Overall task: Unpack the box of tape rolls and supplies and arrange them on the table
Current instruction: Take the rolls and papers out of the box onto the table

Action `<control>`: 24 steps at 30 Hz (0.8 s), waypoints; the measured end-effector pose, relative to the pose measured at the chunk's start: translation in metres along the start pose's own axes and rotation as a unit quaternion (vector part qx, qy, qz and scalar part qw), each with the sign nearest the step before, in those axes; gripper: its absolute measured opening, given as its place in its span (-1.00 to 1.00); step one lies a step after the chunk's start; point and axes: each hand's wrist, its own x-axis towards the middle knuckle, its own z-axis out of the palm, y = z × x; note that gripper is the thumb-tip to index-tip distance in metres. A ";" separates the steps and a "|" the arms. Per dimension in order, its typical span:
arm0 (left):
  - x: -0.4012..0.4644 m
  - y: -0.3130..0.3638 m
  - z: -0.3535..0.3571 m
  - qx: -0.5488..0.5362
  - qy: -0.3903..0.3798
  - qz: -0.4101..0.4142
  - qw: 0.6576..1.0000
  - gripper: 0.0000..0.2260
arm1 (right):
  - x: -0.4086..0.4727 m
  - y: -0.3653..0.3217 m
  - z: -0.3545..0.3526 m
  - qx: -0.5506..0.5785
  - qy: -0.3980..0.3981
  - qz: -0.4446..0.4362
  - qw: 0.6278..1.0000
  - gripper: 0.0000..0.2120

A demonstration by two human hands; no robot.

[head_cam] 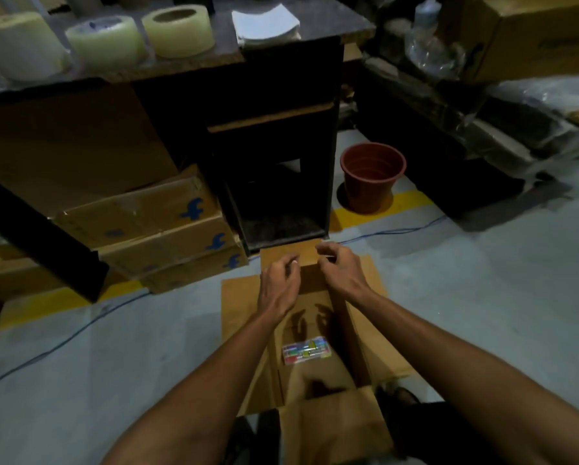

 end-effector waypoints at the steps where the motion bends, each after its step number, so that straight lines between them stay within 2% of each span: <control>1: -0.005 -0.010 0.008 -0.005 -0.009 -0.016 1.000 -0.71 | -0.002 0.010 0.005 -0.007 -0.008 0.015 1.000 -0.66; 8: -0.035 -0.077 0.050 -0.005 -0.072 -0.115 0.991 -0.71 | -0.010 0.089 0.048 -0.007 -0.071 0.149 0.986 -0.70; 12: -0.054 -0.112 0.071 -0.007 -0.083 -0.157 0.984 -0.70 | -0.015 0.142 0.077 -0.035 -0.103 0.173 0.979 -0.70; 14: -0.060 -0.129 0.077 -0.004 -0.072 -0.174 0.982 -0.71 | -0.018 0.159 0.087 -0.065 -0.121 0.192 0.972 -0.69; 18: -0.055 -0.156 0.070 -0.021 0.005 -0.210 0.977 -0.75 | -0.022 0.194 0.110 -0.067 -0.165 0.198 0.964 -0.71; 21: -0.047 -0.173 0.061 0.007 0.049 -0.180 0.982 -0.77 | -0.024 0.221 0.130 -0.079 -0.197 0.212 0.954 -0.66; 24: -0.043 -0.187 0.057 0.021 0.039 -0.157 0.987 -0.74 | -0.022 0.242 0.148 -0.059 -0.224 0.238 0.943 -0.67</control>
